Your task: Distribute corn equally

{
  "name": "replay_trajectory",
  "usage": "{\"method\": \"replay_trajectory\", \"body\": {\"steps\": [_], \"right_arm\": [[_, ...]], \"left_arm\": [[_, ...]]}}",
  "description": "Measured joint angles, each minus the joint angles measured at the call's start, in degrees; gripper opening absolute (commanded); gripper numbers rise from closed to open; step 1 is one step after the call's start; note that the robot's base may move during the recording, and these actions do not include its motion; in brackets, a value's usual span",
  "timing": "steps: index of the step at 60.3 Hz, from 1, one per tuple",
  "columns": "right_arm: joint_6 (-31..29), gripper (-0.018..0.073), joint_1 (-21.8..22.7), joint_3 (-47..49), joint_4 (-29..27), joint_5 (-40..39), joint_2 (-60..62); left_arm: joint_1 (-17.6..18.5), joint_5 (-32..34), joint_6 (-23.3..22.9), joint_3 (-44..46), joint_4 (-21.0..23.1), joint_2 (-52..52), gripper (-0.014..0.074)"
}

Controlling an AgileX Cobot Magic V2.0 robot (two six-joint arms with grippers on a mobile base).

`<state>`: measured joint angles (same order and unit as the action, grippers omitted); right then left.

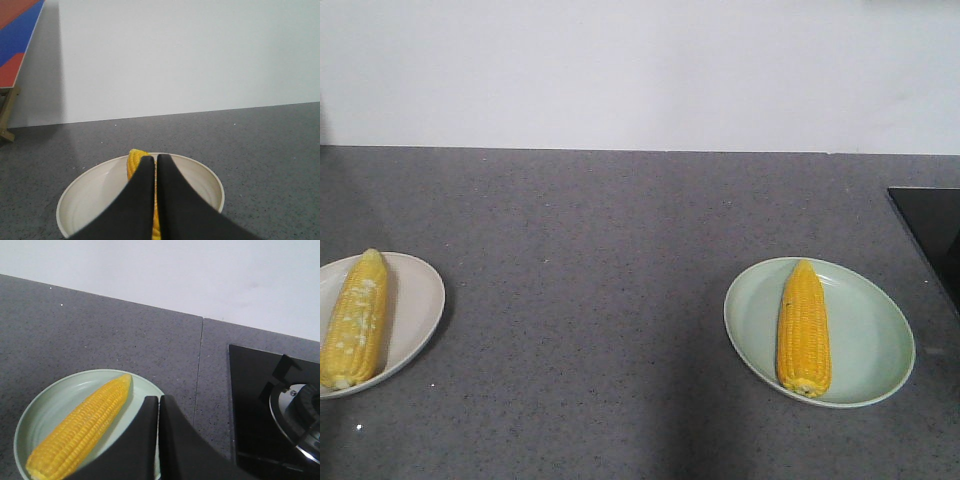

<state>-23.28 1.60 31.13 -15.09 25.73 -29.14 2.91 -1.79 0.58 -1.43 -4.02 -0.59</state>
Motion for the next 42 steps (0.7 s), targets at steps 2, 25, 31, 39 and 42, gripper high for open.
{"method": "replay_trajectory", "body": {"steps": [2, 25, 31, 39, 42], "right_arm": [[0.4, -0.0010, 0.0, -0.5, 0.6, -0.5, 0.9], [15.4, -0.0010, 0.0, -19.9, 13.0, -16.2, 18.2], [19.9, -0.0010, 0.0, -25.2, 15.8, -18.9, 23.5], [23.3, -0.0010, 0.0, -30.6, 17.0, -20.8, 28.9], [24.4, -0.0010, 0.0, -32.0, 17.2, -21.1, 29.5]], "left_arm": [[0.0, 0.0, 0.0, 0.0, 0.0, 0.0, -0.0006], [0.0, 0.0, 0.0, 0.0, 0.0, 0.0, -0.0006], [0.0, 0.0, 0.0, 0.0, 0.0, 0.0, -0.0006], [0.0, 0.0, 0.0, 0.0, 0.0, 0.0, -0.0006], [0.0, 0.1, -0.1, 0.0, 0.0, 0.0, -0.0006]]}}
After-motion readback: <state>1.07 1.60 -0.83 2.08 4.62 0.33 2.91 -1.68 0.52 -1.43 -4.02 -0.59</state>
